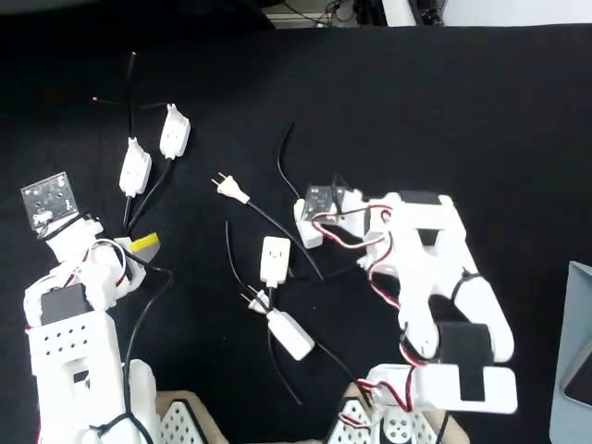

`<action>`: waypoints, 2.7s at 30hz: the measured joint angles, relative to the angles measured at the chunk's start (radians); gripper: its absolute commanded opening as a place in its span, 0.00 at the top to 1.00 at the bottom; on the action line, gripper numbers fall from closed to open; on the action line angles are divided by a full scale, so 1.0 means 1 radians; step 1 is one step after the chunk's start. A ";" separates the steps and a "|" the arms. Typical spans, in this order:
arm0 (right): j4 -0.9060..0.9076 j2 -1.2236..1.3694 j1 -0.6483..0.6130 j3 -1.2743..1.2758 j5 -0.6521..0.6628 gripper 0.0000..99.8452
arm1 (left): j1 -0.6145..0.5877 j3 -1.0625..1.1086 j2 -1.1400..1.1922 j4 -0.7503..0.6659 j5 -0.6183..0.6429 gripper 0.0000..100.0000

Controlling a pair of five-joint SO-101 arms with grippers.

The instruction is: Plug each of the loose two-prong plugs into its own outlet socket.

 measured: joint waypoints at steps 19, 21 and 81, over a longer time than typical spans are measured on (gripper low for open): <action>0.000 0.051 -0.089 -0.055 -0.094 0.99 | 0.000 0.037 0.000 -0.069 0.000 0.65; 0.034 0.051 -0.091 -0.068 -0.094 0.99 | 0.000 0.037 0.000 -0.069 0.000 0.65; 0.216 0.064 -0.216 -0.106 -0.430 0.99 | 0.000 0.037 0.000 -0.071 0.000 0.65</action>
